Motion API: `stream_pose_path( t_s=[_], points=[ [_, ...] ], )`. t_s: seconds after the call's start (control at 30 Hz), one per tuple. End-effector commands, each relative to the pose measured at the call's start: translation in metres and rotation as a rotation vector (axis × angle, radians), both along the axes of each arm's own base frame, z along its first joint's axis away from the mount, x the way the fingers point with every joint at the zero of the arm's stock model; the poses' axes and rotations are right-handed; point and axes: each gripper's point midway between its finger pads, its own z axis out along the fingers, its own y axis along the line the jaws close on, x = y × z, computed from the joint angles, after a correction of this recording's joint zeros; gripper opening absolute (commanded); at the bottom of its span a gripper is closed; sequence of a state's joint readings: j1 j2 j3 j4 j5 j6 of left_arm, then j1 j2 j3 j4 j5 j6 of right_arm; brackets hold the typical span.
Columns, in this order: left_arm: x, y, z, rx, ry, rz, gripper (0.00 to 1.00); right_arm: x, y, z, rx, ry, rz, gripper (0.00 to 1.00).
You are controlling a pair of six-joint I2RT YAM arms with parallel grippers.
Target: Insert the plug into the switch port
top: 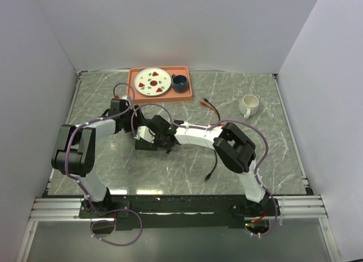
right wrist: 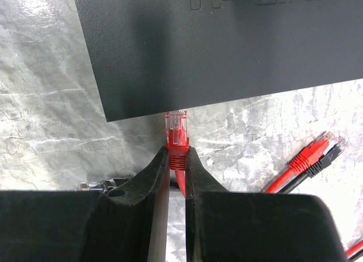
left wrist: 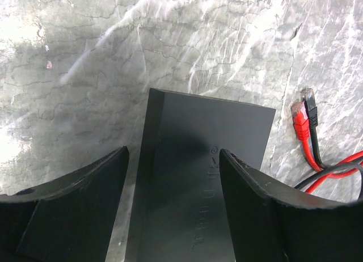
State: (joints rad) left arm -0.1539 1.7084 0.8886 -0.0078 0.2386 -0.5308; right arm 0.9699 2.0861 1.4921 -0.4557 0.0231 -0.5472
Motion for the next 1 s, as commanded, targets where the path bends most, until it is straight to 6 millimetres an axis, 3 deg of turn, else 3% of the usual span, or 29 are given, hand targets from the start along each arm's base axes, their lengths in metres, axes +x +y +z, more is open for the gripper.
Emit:
stream_pose_path(
  t_s=[0.0, 0.13, 0.83, 0.97],
  points=[
    [-0.033, 0.004, -0.033, 0.037, 0.151, -0.032, 0.72, -0.025, -0.013, -0.034, -0.124, 0.114, 0.026, 0.00],
    [-0.033, 0.003, -0.031, 0.037, 0.147, -0.041, 0.72, -0.015, -0.009, -0.029, -0.132, 0.081, 0.019, 0.00],
    [-0.033, -0.012, -0.032, 0.011, 0.145, -0.088, 0.69, 0.002, 0.004, -0.024, -0.136, 0.038, 0.028, 0.00],
    [-0.036, -0.018, -0.034, -0.004, 0.155, -0.099, 0.61, 0.004, 0.005, -0.021, -0.135, 0.033, 0.022, 0.00]
  ],
)
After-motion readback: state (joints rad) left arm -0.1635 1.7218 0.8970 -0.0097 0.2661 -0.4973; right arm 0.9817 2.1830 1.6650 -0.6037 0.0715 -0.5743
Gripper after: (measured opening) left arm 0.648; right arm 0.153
